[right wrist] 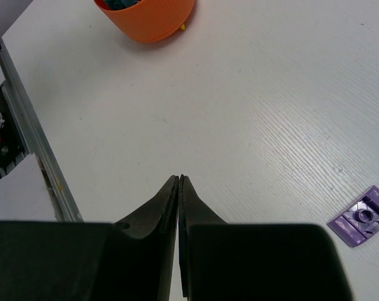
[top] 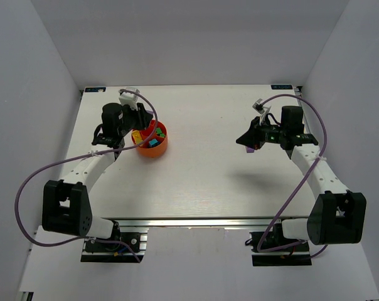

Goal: Sort the legos into containers by color

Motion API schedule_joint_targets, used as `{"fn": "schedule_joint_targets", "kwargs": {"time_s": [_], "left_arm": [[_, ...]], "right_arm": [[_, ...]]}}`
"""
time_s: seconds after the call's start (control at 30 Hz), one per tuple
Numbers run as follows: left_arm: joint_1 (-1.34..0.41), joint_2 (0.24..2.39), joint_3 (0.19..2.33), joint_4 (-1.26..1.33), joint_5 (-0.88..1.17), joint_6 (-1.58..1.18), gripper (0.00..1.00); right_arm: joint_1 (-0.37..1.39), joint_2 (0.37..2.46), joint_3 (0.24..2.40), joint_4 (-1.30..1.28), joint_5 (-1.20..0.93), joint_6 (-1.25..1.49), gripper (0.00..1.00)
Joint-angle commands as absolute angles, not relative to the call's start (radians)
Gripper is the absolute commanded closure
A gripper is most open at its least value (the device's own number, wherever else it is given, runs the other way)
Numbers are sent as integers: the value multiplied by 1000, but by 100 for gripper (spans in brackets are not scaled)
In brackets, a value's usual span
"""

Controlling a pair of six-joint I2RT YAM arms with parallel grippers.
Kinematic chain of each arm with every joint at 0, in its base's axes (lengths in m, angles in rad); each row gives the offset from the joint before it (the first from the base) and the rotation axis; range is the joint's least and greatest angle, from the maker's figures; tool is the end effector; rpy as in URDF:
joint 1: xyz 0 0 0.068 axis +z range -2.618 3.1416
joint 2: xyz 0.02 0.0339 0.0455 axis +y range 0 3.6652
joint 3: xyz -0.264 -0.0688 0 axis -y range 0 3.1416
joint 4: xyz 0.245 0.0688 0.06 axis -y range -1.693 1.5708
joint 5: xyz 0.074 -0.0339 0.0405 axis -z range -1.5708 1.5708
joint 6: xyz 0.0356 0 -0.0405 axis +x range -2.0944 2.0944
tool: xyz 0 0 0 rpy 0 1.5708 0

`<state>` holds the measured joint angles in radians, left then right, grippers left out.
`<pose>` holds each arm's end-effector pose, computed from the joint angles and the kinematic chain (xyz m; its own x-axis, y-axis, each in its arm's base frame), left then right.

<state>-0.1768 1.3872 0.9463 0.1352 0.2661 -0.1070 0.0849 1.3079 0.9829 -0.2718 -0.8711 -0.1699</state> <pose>0.3156 -0.0659 0.2902 -0.3391 -0.0441 -0.9397 0.3825 0.9061 -0.1805 0.2796 0.0511 0.2926 -0.4361 -0.1464 -0.8879 -0.7699 0.5715 0.2839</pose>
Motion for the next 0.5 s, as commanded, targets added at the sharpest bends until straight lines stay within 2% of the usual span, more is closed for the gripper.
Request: {"fn": "schedule_joint_targets", "kwargs": {"time_s": [0.0, 0.47], "left_arm": [[-149, 1403, 927, 254, 339, -120, 83], [-100, 1500, 813, 569, 514, -179, 83]], "right_arm": [[78, 1307, 973, -259, -887, -196, 92], [78, 1345, 974, -267, -874, -210, 92]]}}
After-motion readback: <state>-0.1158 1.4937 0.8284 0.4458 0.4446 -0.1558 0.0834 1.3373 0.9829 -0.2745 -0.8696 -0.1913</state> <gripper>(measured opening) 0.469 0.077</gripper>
